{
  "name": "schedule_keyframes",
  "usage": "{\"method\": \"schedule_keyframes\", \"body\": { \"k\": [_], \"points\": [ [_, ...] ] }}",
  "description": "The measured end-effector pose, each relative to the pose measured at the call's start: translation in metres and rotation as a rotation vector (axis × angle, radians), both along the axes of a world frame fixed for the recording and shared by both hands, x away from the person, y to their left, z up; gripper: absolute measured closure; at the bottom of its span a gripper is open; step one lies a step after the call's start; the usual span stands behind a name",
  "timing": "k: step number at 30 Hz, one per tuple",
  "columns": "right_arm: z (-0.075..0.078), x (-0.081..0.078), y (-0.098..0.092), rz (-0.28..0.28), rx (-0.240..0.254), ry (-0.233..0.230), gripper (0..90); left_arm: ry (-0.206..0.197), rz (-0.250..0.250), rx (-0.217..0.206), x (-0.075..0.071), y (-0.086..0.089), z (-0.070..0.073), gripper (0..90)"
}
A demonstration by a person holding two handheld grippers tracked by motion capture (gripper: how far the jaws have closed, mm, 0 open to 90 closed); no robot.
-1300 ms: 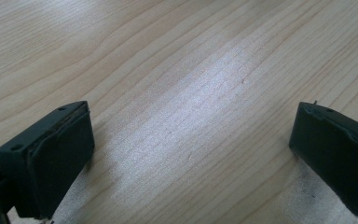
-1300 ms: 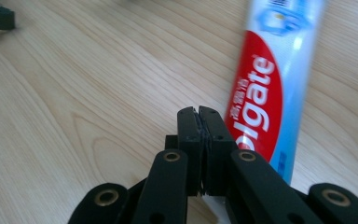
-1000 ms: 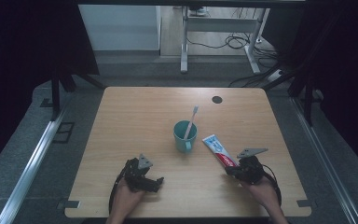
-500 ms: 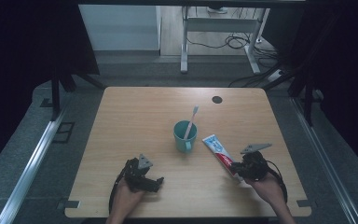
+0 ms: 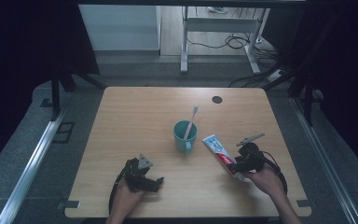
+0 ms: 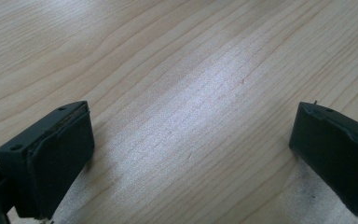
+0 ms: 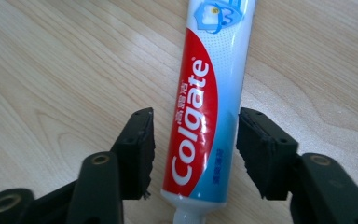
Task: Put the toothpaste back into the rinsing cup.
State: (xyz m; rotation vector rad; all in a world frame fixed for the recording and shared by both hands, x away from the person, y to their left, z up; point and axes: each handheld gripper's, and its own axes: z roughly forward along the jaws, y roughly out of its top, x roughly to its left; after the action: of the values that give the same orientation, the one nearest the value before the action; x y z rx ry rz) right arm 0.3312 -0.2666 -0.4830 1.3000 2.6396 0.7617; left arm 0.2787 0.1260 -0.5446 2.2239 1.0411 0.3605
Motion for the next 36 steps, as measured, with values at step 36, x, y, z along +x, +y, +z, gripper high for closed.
{"method": "schedule_keyframes", "body": {
  "k": [36],
  "points": [
    [-0.008,0.07,0.056,0.027,-0.318,0.264,33.2,-0.002,-0.003,0.002,0.0,0.0,0.0,0.0]
  ]
}}
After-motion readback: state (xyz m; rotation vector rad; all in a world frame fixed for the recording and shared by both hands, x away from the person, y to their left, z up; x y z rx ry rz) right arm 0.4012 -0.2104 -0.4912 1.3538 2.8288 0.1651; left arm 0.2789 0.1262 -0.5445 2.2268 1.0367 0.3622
